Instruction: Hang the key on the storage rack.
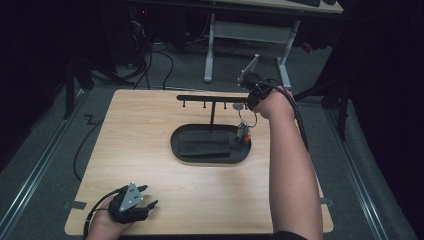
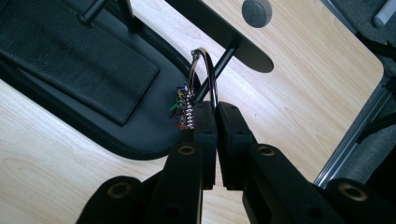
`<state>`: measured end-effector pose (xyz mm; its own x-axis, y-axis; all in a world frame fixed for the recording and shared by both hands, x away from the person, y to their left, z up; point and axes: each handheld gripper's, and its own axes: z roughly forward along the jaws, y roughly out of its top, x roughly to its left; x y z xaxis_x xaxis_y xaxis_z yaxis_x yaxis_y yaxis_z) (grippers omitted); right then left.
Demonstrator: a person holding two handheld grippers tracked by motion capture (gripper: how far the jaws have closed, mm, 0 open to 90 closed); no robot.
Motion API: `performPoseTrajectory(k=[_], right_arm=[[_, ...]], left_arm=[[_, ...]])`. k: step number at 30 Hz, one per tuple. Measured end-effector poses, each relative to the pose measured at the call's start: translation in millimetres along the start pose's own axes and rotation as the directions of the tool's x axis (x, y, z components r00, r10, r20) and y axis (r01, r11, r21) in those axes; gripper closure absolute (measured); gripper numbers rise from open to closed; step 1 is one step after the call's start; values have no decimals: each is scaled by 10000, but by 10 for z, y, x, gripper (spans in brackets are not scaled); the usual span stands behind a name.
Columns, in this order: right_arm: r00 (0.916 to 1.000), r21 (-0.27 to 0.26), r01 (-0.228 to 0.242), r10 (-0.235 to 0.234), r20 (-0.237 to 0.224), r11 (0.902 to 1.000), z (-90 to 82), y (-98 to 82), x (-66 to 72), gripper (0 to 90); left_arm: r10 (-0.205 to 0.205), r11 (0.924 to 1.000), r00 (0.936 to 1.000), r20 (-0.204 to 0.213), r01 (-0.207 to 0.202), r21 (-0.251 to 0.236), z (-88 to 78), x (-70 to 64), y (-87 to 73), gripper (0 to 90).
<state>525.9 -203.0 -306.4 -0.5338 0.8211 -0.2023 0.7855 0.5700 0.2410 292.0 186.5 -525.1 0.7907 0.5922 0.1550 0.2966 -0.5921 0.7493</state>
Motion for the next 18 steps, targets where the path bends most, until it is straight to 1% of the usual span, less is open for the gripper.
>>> performPoseTrajectory(k=[2, 3, 4, 5, 8, 9, 10, 12, 14, 15, 16, 18], right_arm=[[10000, -37, -46, 46, 44, 10000, 4, 9, 4, 867], [10000, -63, -31, 32, 78, 10000, 6, 14, 9, 856], [9999, -111, -123, 124, 53, 9999, 0, 17, 21, 838], [10000, -236, -15, 17, 95, 9997, -11, 19, 19, 817], [9998, -423, -197, 198, 29, 9989, -54, 5, 50, 777], [9998, -475, -198, 200, 43, 9987, -73, -6, 66, 763], [9999, -591, -104, 107, 53, 9982, -92, -21, 75, 751], [9999, -783, -148, 146, -38, 9968, -131, -68, 108, 713], [9996, -990, -262, 255, -86, 9947, -159, -138, 150, 645], [9994, -1160, -323, 311, -121, 9927, -170, -180, 172, 604], [9995, -1361, -283, 264, -158, 9903, -173, -225, 190, 566], [9992, -1604, -386, 363, -177, 9863, -174, -326, 255, 520]], left_arm=[[15, 10000, 10000, -18, -15, -32, 4, -2, 1, 384], [18, 10000, 10000, -3, -18, -4, 2, 0, 2, 384], [13, 10000, 10000, 2, -13, -8, 4, 1, 1, 384], [9, 10000, 10000, 5, -9, -8, 5, 1, 1, 384], [22, 10000, 10000, 25, -22, -58, 6, 1, 3, 384], [27, 9999, 10000, 23, -27, -97, 7, -2, 5, 384], [44, 9999, 10000, 30, -43, -99, 7, -7, 9, 384], [92, 9999, 9999, 50, -92, -97, 13, -17, 13, 383], [143, 9999, 9999, 85, -142, -49, 16, -22, 21, 381], [146, 9999, 9999, 93, -145, -56, 18, -25, 23, 380], [152, 9999, 9998, 107, -152, -50, 19, -29, 26, 380], [185, 9998, 9998, 86, -184, -69, 23, -34, 29, 379]])
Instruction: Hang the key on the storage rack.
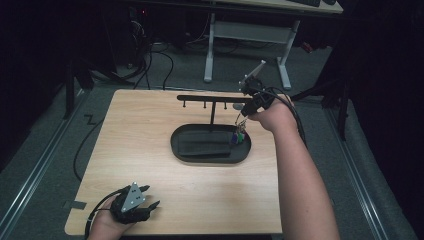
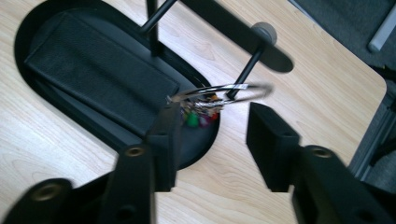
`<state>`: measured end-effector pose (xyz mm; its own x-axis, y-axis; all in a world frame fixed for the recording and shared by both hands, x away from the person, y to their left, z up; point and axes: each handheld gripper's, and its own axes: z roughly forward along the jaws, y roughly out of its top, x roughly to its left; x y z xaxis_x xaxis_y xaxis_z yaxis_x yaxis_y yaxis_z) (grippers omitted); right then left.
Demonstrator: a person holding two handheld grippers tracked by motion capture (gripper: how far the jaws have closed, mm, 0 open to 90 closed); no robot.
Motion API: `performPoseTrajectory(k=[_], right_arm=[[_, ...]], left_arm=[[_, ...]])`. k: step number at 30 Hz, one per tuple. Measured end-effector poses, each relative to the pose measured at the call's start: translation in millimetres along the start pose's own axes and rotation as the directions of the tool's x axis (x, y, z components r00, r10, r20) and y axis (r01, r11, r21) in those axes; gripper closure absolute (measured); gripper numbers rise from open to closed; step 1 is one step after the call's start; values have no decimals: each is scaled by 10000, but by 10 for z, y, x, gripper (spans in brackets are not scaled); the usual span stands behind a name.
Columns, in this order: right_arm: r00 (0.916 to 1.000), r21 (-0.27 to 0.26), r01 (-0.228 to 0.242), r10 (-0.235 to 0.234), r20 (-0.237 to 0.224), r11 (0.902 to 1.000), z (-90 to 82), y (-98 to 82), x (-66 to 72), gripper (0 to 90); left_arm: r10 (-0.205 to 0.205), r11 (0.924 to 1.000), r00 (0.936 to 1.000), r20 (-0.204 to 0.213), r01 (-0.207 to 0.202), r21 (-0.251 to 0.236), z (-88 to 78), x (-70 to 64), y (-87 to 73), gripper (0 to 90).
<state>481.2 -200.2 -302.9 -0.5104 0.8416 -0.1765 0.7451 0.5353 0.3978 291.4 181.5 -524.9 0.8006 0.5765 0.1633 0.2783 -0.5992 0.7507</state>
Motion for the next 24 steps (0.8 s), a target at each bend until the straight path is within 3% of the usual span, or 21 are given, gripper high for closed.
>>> performPoseTrajectory(k=[6, 12, 18, 24], right_arm=[[9999, -949, 5, 7, 119, 9955, -9, -334, 157, 426], [9996, -1955, -112, 157, 220, 9806, 10, -657, 320, 293], [9978, -3112, -339, 500, 441, 9498, 108, -1039, 475, 256], [9962, -3735, -248, 540, 677, 9273, 343, -1476, 655, 212]], left_arm=[[13, 10000, 10000, 32, -13, -4, 12, -18, 8, 377], [47, 10000, 10000, 50, -47, 14, 25, -33, 12, 374], [92, 10000, 9999, 44, -92, 11, 27, -43, 10, 373], [53, 10000, 9999, 91, -54, 60, 40, -44, -3, 370]])
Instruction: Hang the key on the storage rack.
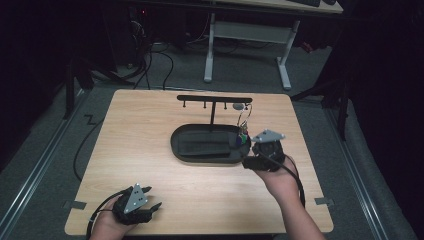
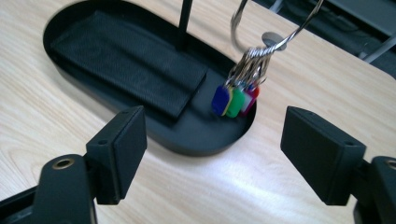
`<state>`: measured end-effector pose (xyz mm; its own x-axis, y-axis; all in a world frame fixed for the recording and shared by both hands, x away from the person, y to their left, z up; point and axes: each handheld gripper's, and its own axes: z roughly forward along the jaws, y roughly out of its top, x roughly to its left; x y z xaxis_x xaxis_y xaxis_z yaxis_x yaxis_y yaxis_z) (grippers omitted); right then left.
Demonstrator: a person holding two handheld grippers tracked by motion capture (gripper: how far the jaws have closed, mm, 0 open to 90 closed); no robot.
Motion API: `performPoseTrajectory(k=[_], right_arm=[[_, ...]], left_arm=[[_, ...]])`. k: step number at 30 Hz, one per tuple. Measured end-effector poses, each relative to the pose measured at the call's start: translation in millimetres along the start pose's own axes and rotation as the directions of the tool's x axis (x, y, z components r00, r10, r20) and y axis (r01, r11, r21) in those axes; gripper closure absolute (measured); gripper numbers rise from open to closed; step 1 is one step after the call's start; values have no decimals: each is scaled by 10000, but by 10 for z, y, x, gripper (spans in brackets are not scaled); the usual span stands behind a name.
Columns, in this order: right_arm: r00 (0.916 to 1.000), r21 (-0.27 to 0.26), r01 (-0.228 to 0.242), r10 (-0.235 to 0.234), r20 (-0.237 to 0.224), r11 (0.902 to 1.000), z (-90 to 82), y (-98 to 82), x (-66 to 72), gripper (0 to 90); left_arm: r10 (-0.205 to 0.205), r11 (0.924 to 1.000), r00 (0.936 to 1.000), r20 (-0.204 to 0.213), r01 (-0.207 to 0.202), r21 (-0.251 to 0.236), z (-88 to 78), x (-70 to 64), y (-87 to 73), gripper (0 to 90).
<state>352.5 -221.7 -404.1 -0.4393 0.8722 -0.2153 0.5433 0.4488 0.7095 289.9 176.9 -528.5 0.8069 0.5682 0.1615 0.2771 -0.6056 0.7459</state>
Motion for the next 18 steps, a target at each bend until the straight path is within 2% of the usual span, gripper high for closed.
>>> performPoseTrajectory(k=[2, 5, 8, 12, 14, 16, 18], right_arm=[[10000, -350, -27, 26, -41, 9994, 31, -198, 74, 201], [9978, -702, -563, 535, -401, 9959, 93, -512, 176, 193], [9939, -930, -1002, 952, -563, 9906, 168, -833, 277, 188], [9902, -1133, -1332, 1274, -572, 9846, 217, -1179, 373, 181], [9878, -1047, -1464, 1396, -693, 9837, 172, -1235, 365, 171], [9876, -1350, -1531, 1467, -561, 9790, 118, -1245, 347, 151], [9859, -1331, -1653, 1602, -482, 9772, 111, -1270, 318, 151]], left_arm=[[-7, 10000, 10000, 4, 7, 33, 4, 1, -5, 369], [-47, 10000, 10000, 13, 47, 59, 9, 2, -10, 368], [-168, 9999, 9998, 50, 168, -20, 9, 3, -9, 372], [-595, 9982, 9978, 306, 598, -79, 10, 7, 1, 373], [-824, 9966, 9956, 442, 826, -29, 11, 10, 21, 382], [-991, 9950, 9936, 538, 997, -92, 4, 8, 39, 399], [-1038, 9943, 9931, 546, 1050, -186, -9, 5, 45, 405]])
